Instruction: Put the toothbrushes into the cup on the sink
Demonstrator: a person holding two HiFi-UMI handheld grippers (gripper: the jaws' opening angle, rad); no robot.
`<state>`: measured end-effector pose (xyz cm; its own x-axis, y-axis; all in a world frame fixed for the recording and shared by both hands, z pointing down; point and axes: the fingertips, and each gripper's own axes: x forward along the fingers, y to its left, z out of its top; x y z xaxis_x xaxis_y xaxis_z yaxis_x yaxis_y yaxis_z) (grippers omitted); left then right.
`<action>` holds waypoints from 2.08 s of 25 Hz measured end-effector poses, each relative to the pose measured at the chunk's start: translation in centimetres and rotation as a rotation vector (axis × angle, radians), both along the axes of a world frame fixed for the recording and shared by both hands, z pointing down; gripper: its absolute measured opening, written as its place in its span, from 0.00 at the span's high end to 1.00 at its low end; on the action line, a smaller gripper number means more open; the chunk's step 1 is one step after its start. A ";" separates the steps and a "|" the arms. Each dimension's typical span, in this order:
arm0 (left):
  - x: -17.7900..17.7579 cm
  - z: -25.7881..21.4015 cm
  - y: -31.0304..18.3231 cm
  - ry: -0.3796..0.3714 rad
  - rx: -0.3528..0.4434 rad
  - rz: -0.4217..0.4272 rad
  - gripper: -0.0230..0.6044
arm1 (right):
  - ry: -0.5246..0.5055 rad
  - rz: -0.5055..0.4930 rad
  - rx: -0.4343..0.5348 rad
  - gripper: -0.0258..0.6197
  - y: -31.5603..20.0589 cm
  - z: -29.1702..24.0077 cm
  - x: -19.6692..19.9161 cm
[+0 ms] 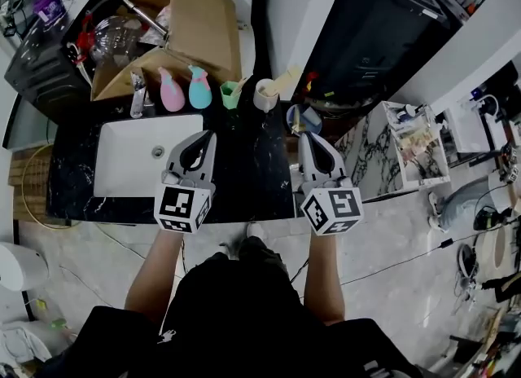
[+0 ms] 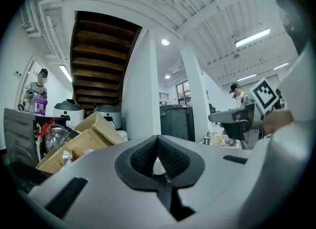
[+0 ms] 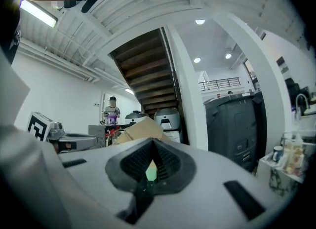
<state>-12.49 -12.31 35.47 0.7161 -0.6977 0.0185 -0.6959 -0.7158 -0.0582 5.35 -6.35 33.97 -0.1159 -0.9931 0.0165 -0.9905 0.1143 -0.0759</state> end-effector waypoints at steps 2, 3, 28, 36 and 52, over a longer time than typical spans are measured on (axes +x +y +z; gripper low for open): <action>-0.6 -0.5 0.4 0.008 0.009 0.012 0.96 | 0.000 0.005 0.008 0.96 0.7 -0.5 -0.8; -0.9 -0.7 0.6 0.010 0.012 0.018 0.96 | -0.001 0.007 0.012 0.96 1.0 -0.8 -1.2; -7.1 -3.8 2.8 0.049 0.073 0.037 0.96 | 0.035 0.047 0.048 0.96 4.9 -4.0 -7.0; -5.9 -4.4 2.4 0.058 0.081 0.035 0.96 | 0.041 0.058 0.063 0.96 4.6 -4.8 -5.4; -4.4 -4.7 3.6 0.046 0.081 0.063 0.96 | 0.050 0.050 0.066 0.96 5.3 -5.3 -4.2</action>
